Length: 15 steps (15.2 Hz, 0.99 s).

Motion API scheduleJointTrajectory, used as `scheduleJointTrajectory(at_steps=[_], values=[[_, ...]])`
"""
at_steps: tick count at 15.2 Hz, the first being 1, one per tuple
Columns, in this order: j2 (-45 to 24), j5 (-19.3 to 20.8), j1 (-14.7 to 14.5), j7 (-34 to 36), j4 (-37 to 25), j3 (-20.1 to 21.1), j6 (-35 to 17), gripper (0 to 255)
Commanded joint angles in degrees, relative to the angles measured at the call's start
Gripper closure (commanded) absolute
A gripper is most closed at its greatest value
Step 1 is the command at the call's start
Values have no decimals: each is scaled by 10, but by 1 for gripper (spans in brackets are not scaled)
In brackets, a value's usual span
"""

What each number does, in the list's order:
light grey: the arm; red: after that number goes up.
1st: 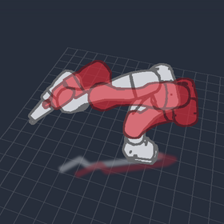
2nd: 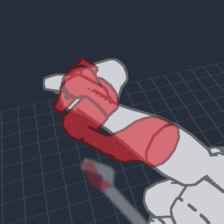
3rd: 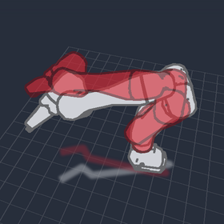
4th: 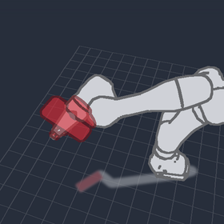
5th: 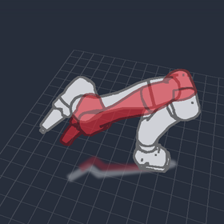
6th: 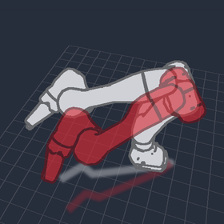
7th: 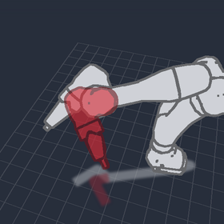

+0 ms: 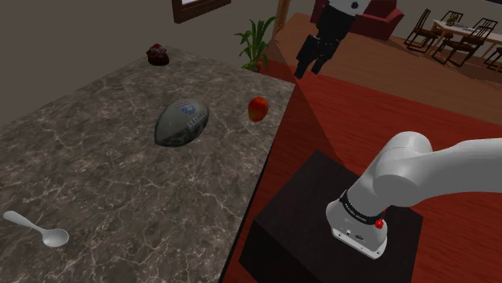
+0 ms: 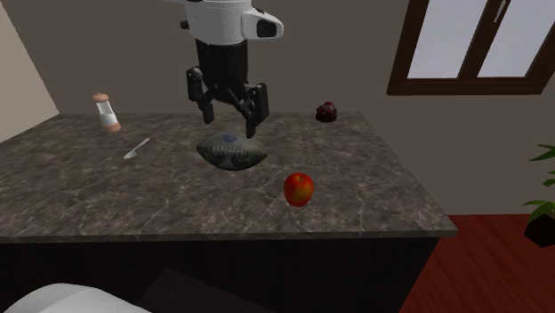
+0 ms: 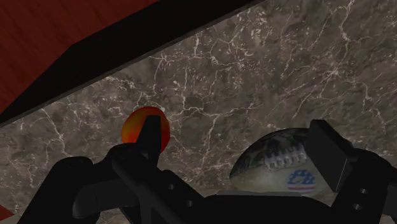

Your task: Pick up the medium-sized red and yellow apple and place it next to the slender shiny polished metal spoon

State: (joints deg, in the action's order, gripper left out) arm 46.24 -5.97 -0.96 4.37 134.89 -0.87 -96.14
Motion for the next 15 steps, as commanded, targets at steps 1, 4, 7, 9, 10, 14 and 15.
scheduleJointTrajectory(at_steps=[1,4,7,9,10,14,15], values=[[0,0,0,0,0,0,0,0],[-53,8,5,-13,0,-9,-43,0],[-110,15,10,-24,-7,-18,-83,0],[-149,19,13,-32,-15,-24,-108,0],[-169,21,15,-35,-20,-27,-120,0],[-252,25,20,-50,-48,-39,-164,0],[-274,26,22,-53,-56,-42,-174,0]])
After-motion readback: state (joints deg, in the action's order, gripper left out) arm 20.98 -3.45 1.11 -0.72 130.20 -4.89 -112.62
